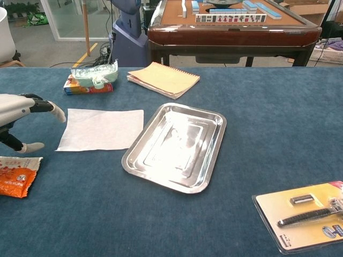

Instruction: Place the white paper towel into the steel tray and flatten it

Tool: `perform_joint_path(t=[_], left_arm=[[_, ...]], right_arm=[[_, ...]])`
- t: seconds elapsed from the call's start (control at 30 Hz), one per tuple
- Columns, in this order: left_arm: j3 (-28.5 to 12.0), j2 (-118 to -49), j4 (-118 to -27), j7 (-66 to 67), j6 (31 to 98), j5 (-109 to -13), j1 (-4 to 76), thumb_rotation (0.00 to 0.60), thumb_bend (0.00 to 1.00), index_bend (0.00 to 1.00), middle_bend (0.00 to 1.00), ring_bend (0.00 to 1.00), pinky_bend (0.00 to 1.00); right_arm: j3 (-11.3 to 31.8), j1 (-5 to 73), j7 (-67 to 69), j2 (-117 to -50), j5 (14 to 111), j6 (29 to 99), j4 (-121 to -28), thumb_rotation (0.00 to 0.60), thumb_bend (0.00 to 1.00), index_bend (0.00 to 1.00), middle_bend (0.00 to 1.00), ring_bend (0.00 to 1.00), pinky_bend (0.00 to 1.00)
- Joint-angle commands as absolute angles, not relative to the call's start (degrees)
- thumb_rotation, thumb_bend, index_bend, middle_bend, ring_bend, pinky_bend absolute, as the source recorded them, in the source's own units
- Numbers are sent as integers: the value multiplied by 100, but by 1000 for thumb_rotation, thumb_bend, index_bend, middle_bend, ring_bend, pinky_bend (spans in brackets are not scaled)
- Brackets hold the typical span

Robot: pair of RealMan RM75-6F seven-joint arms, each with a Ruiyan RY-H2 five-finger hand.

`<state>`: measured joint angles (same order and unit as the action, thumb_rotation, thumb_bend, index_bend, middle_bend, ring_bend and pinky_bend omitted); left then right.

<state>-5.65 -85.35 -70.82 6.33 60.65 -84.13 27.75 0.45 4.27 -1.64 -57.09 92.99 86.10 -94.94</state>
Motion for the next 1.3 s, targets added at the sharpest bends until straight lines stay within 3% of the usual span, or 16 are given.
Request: perform_joint_path(t=[0.03,1.3], left_arm=[[-550,-8661,-6935,644,5962,-8351,2870,600,258,279,197,171,43],[-520,-9438,-5875,320,5715,-8003,3215,600,257,275,197,173,44]], right_arm=[[44,416,-163,-5705,9301,8625,-9497,600,261,248,198,82,184],[27,290,-34,-5703,9220,8691,-9385,600,261,248,198,82,184]])
